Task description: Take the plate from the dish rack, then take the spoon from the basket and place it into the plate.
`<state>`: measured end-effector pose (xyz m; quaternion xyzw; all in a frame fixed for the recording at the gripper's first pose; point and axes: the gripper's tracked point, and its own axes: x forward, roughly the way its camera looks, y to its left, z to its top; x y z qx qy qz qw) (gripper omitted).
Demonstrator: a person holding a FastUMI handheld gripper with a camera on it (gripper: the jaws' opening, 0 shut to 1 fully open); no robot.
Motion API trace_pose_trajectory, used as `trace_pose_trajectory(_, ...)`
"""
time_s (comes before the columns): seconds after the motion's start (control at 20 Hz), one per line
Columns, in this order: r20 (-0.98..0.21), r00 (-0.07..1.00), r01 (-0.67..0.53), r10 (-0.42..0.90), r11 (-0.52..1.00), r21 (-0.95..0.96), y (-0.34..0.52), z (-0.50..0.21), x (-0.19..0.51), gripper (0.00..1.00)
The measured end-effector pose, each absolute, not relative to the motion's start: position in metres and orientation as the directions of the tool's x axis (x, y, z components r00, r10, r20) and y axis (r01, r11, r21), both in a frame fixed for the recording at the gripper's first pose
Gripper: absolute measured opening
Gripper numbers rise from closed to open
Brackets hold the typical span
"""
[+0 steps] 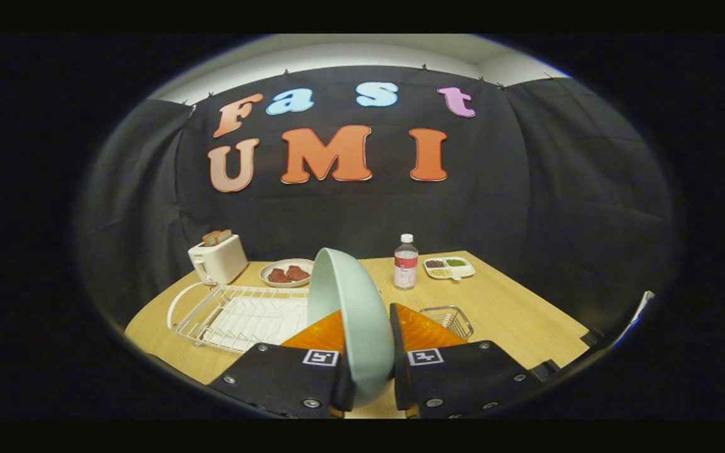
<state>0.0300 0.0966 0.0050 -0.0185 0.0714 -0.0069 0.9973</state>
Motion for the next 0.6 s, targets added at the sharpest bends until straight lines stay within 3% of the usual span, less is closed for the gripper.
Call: trace_pose_trajectory(0.6,-0.267,0.961,-0.018,0.075,0.977,0.211,0.076,-0.093,-0.037,0.25)
